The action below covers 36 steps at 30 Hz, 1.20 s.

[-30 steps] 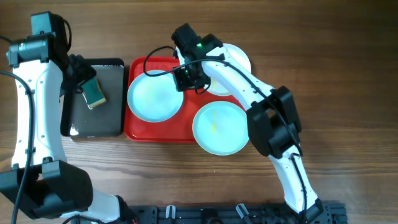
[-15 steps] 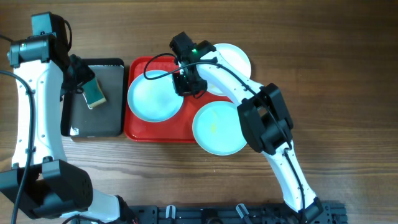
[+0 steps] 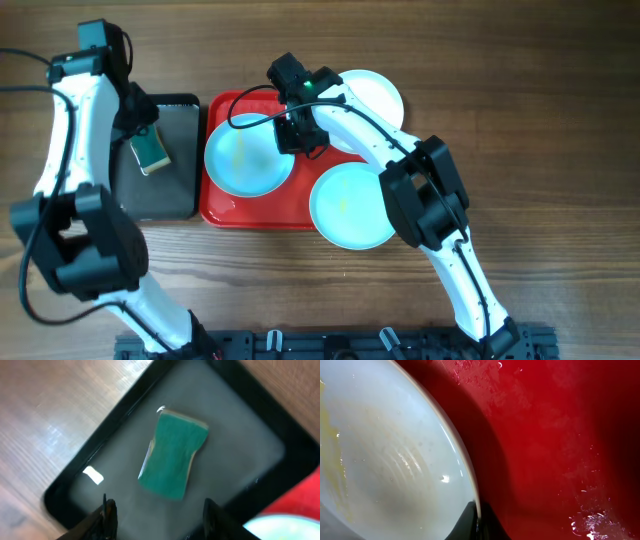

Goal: Clean dirty plates on tray and stack at the side
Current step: 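Grasp the green sponge from the black tray with the left gripper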

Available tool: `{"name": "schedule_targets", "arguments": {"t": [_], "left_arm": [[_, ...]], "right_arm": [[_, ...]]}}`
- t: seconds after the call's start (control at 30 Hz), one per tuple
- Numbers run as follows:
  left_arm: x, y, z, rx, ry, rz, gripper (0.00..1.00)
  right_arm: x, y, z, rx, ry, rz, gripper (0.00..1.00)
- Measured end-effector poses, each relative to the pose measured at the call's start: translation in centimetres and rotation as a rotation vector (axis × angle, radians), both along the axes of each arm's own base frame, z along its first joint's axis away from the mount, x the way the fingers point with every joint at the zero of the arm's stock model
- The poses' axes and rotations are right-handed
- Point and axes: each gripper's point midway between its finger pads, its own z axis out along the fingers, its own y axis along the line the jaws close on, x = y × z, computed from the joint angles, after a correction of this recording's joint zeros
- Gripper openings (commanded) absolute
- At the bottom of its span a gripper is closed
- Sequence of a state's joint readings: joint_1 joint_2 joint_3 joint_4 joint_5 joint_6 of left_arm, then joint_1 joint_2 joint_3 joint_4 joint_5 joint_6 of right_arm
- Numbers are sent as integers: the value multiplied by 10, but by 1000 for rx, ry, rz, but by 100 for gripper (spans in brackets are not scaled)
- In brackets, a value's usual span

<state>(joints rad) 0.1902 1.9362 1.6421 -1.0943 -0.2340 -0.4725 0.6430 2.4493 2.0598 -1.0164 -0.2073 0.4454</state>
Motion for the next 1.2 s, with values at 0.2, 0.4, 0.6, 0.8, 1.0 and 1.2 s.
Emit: {"name": "schedule_targets", "arguments": {"t": [0.2, 0.4, 0.6, 0.8, 1.0, 1.2], "left_arm": [[16, 3, -44, 0, 52, -59, 47], [17, 3, -77, -10, 115, -88, 38], [16, 3, -81, -11, 125, -91, 38], [12, 2, -85, -17, 150, -91, 38], [8, 2, -96, -23, 177, -92, 29], [4, 2, -102, -17, 185, -97, 4]], "right_arm": [[0, 0, 0, -2, 0, 0, 4], [0, -1, 0, -4, -1, 4, 4], [-1, -2, 0, -10, 2, 4, 4], [-2, -2, 0, -13, 4, 4, 4], [-2, -2, 0, -13, 5, 4, 4], [-2, -2, 0, -13, 5, 4, 4]]}}
